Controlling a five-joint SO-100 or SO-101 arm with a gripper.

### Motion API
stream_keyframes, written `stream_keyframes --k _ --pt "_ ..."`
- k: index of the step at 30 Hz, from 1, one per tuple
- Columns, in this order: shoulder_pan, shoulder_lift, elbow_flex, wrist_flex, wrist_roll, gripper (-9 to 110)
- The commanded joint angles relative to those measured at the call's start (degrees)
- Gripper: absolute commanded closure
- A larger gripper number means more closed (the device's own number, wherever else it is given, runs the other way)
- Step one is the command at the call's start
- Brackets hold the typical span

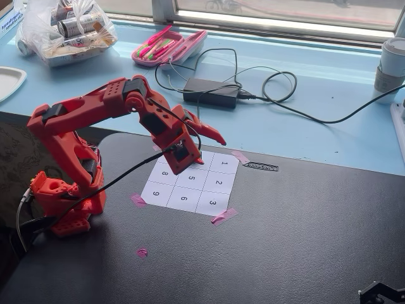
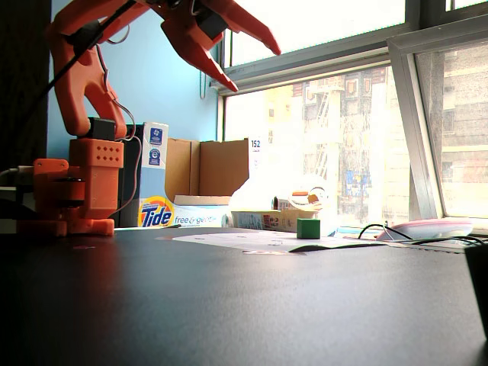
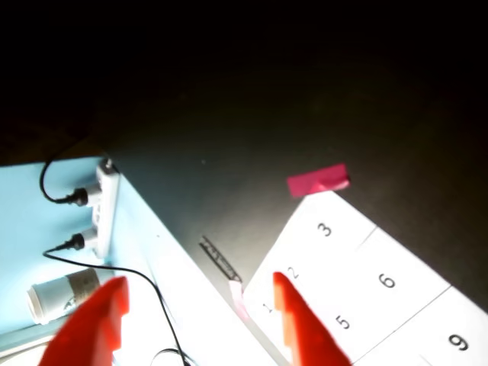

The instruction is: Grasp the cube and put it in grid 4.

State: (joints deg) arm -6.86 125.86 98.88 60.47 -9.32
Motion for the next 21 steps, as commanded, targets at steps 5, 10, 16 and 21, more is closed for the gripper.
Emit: stream_keyframes --k 5,10,16,21 --pt "10.37 15.03 21.53 -10.20 1.14 74" --pt "11.69 24.87 36.39 -12.92 1.93 76" --pt "10.63 33.75 51.15 -11.69 6.33 76" --pt "9.76 38.14 58.54 -11.43 9.40 76"
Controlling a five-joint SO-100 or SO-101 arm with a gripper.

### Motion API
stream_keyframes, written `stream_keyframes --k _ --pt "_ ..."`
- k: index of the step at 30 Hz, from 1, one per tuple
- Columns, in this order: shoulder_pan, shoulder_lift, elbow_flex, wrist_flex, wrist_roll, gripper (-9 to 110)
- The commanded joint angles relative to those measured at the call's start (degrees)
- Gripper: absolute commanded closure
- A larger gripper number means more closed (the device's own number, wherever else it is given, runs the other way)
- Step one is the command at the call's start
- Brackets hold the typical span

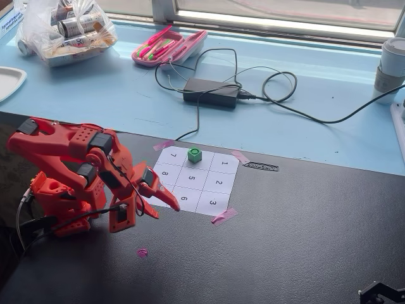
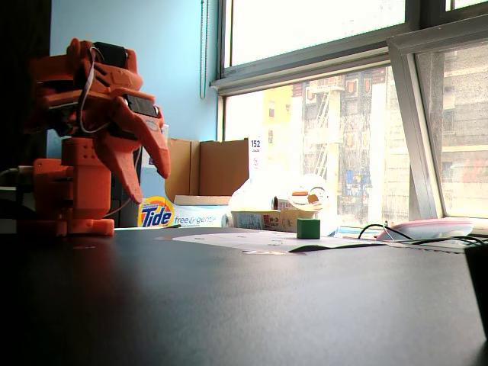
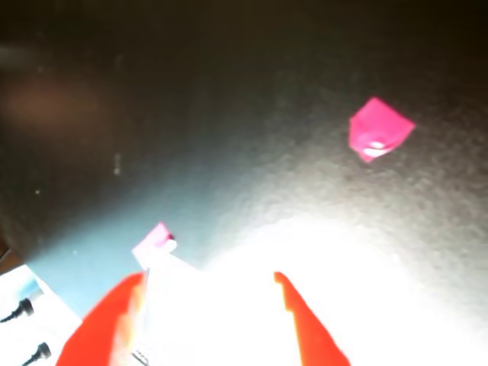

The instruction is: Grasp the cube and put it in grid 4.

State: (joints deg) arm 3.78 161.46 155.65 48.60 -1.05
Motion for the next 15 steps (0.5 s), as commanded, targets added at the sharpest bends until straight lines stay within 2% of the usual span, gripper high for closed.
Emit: stream_keyframes --k 1,8,12,15 --pt "-1.14 3.60 2.90 0.62 1.41 76" --pt "-2.72 13.18 12.66 0.97 1.67 80" --pt "-2.99 18.98 17.31 1.93 1.76 87" --pt "-2.64 23.82 19.25 3.69 1.76 101"
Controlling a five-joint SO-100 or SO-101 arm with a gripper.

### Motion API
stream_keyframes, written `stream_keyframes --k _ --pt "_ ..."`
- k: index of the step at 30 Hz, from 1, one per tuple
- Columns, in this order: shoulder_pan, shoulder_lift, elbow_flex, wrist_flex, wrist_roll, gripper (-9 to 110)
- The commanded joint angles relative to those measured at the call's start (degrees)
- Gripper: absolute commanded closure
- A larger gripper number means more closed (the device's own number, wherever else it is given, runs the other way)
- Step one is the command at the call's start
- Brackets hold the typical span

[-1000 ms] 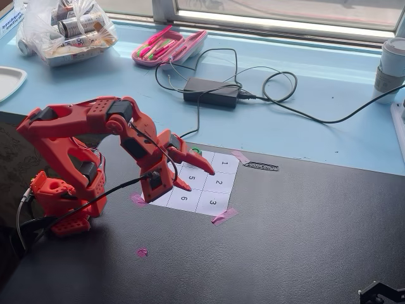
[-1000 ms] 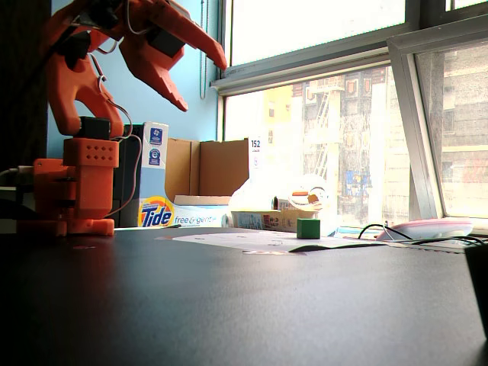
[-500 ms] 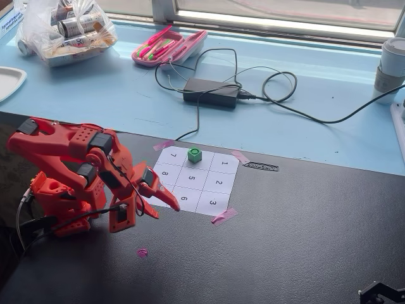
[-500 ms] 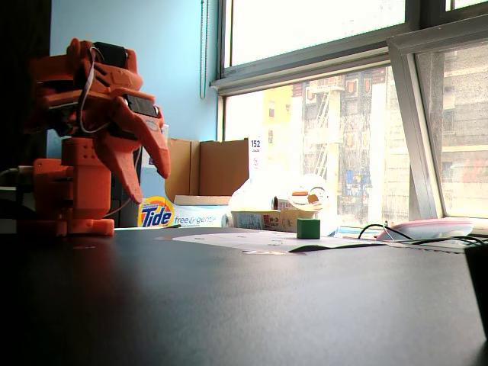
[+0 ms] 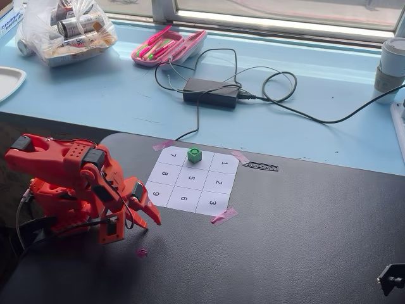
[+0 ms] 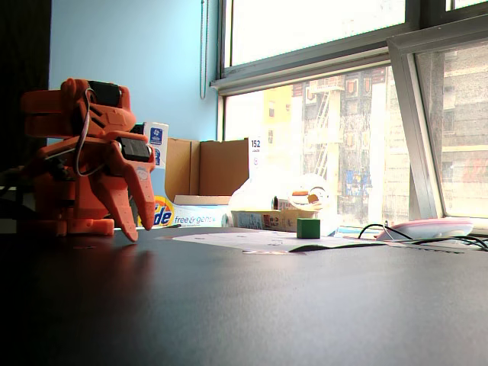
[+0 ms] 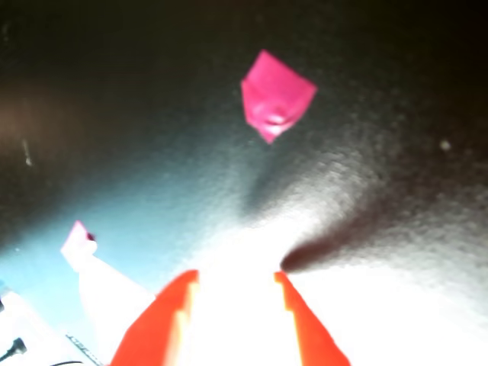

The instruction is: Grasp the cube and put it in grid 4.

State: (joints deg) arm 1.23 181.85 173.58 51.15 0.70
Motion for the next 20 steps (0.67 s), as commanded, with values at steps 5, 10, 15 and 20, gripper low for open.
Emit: stream_keyframes --k 5,10,15,20 --pt "0.97 7.38 2.64 3.25 0.35 101" --pt "1.14 7.38 2.64 3.25 0.53 101" --pt "1.58 7.38 2.64 3.25 1.05 101" --pt "1.67 7.38 2.64 3.25 1.14 101"
